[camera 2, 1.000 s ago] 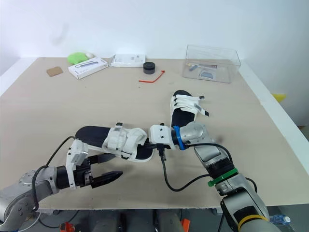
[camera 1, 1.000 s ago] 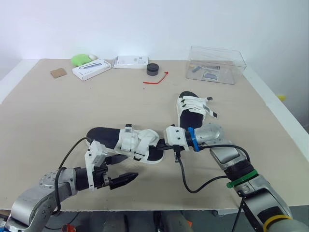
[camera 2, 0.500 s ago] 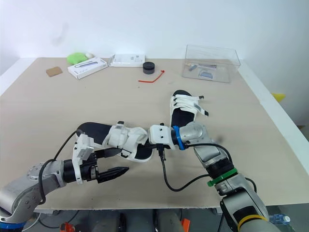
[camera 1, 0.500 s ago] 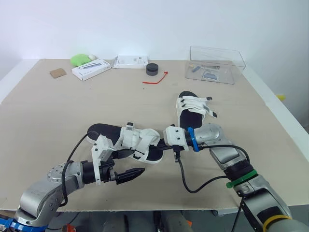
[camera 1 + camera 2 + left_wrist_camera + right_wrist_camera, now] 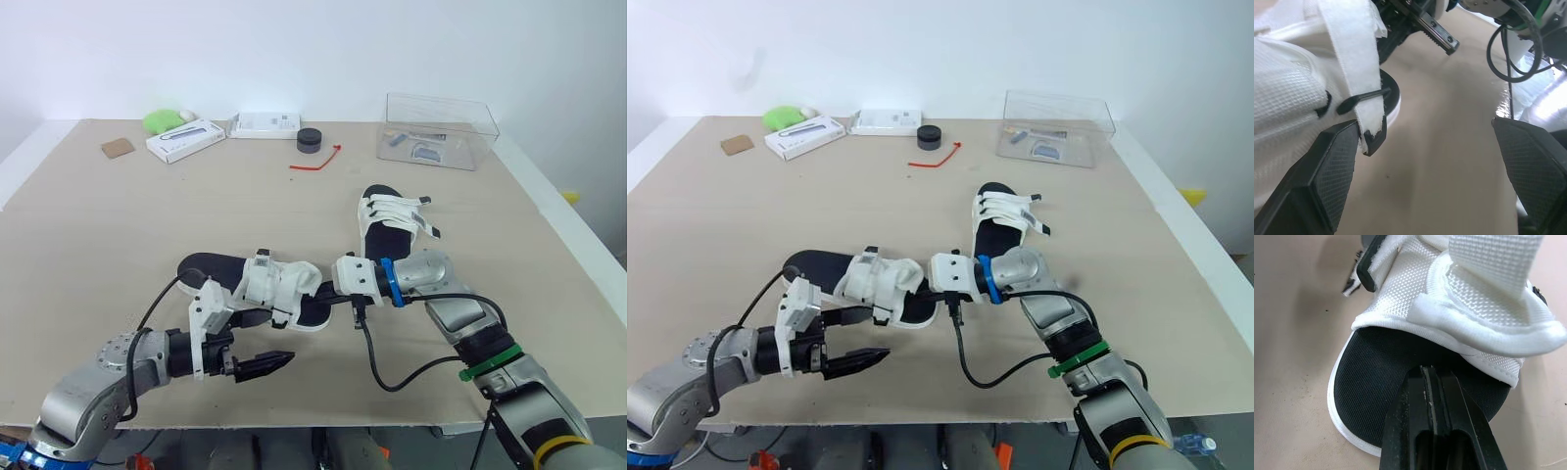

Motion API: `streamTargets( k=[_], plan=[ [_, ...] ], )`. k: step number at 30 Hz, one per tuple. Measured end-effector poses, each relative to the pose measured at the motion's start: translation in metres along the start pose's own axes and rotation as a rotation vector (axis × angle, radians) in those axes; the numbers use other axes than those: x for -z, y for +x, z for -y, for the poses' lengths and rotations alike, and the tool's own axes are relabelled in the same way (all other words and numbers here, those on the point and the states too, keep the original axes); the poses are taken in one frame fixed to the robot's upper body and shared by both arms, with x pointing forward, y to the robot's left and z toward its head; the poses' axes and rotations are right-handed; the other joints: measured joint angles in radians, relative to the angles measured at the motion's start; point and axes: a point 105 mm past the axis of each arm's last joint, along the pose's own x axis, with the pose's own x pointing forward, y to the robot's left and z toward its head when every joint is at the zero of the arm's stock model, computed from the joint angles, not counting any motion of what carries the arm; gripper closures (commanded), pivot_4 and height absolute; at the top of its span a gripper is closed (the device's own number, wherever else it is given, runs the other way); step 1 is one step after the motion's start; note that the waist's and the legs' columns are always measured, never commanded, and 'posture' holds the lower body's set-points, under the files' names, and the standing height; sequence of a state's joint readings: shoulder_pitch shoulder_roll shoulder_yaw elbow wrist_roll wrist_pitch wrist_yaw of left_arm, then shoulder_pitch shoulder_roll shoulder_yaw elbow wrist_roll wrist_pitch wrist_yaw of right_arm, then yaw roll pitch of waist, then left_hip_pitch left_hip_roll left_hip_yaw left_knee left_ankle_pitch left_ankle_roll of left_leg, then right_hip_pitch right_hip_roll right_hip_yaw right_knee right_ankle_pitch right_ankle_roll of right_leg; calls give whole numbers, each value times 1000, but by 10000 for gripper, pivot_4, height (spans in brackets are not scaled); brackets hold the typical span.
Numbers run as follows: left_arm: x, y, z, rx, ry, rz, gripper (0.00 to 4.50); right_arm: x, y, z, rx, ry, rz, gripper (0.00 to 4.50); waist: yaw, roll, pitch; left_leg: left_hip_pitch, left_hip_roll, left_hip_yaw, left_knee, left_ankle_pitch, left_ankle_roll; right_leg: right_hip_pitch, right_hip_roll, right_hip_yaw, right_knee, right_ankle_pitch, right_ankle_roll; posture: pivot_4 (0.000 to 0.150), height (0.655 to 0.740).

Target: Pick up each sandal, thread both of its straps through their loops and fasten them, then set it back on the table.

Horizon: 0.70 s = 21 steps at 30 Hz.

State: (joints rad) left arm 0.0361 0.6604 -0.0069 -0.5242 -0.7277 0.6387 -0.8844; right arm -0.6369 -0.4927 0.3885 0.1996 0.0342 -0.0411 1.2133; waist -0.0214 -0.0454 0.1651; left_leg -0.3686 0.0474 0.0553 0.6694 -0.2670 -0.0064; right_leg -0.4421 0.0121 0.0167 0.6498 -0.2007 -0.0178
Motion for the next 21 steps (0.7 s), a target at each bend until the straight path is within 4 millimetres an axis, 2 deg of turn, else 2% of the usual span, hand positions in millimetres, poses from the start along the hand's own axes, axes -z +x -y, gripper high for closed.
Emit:
streamTargets(
  k=[7,15,21],
  plan=[
    [-3,-14,2,-1,5,-15,1026,0,0,0,0,0,0,45000,0,0,0,0,0,0,0,0,0,0,0,0,0,-1,-2,1500,7400],
    [-13,-12,-3,-24,36,10,1026,0,0,0,0,-1,0,45000,0,0,0,0,0,0,0,0,0,0,0,0,0,-1,-2,1500,7400],
    [-7,-10,-5,-30,39,-13,1026,0,0,0,0,-1,1,45000,0,0,0,0,0,0,0,0,0,0,0,0,0,-1,-2,1500,7400]
  ],
)
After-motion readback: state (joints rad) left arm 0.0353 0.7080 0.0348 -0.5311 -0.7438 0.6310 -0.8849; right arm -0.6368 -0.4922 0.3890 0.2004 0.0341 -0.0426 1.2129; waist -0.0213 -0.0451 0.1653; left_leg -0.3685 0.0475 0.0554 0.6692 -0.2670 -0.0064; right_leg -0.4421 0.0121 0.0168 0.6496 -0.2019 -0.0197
